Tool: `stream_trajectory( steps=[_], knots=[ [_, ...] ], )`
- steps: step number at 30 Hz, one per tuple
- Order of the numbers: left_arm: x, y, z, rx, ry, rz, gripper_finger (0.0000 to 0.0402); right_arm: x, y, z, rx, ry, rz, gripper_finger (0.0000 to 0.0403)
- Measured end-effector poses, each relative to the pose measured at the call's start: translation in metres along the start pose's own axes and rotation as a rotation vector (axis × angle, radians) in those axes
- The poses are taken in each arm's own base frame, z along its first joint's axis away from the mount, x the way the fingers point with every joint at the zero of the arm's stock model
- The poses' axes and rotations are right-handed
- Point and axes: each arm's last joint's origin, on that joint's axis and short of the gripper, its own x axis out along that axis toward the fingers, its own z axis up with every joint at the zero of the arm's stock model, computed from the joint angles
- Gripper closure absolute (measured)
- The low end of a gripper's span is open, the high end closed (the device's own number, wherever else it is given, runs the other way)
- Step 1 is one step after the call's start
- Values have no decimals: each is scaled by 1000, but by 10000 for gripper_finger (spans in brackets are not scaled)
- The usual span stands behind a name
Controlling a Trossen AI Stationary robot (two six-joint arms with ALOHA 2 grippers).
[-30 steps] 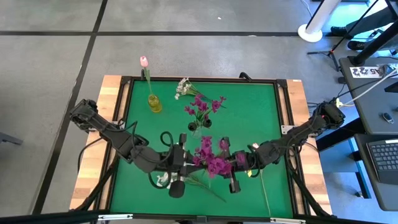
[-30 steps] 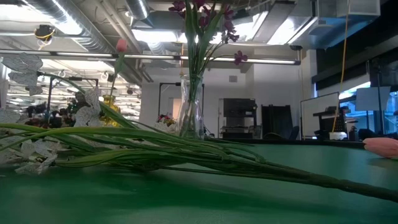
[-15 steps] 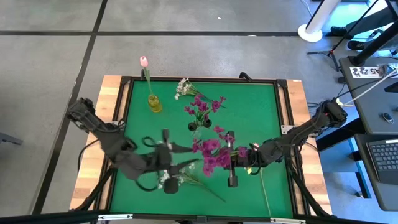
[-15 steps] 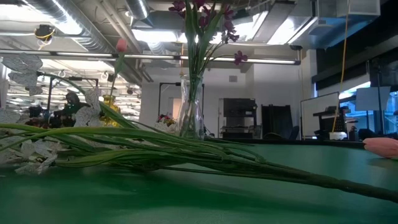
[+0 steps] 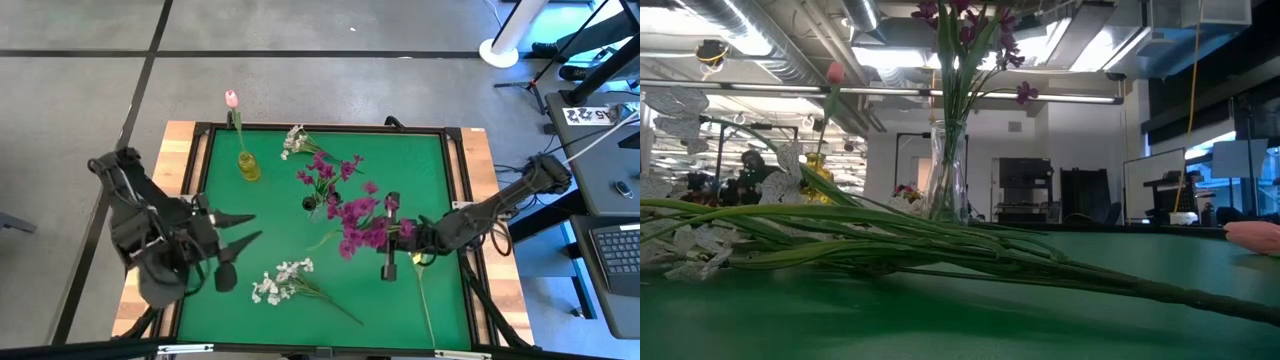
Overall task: Sort flowers into vase by color
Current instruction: Put the violet flowers into the transparent vase
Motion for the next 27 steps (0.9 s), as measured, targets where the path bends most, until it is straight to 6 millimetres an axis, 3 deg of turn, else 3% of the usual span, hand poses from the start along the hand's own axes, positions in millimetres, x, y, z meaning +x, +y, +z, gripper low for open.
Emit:
stream_trajectory(
  steps=[7,12,17,22,27],
  knots=[
    [9,25,-48,-57,61,148,244,-25,-15,-27,19,-25,-41,394],
    [26,36,-85,-99,143,246,244,-44,-40,-50,91,-134,-79,390],
    [40,48,-113,-164,193,310,244,-49,-62,-77,158,-247,8,394],
    [49,49,-137,-256,187,264,244,-46,-79,-96,212,-250,4,392],
    [60,42,-160,-268,218,137,244,-44,-88,-97,219,-253,16,394]
  ],
)
